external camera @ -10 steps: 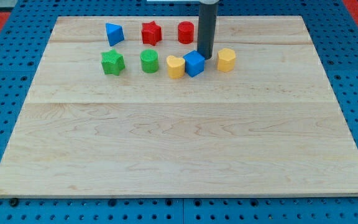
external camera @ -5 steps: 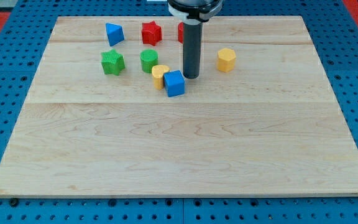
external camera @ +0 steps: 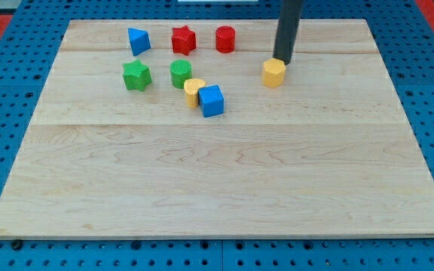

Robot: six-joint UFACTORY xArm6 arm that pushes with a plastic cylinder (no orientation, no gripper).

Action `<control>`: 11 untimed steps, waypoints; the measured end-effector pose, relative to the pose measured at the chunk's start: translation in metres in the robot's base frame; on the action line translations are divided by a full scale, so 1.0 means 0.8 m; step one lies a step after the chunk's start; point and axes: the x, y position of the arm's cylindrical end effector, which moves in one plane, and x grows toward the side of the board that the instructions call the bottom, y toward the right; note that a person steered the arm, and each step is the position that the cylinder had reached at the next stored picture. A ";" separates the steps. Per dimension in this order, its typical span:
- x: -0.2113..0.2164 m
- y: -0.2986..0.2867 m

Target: Slide the yellow hexagon closer to the blue cube

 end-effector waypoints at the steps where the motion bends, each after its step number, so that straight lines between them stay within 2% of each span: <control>1: 0.022 -0.018; 2: 0.041 -0.029; 4: 0.056 0.018; 5: 0.082 0.017; 8: 0.089 -0.049; 11: 0.088 -0.068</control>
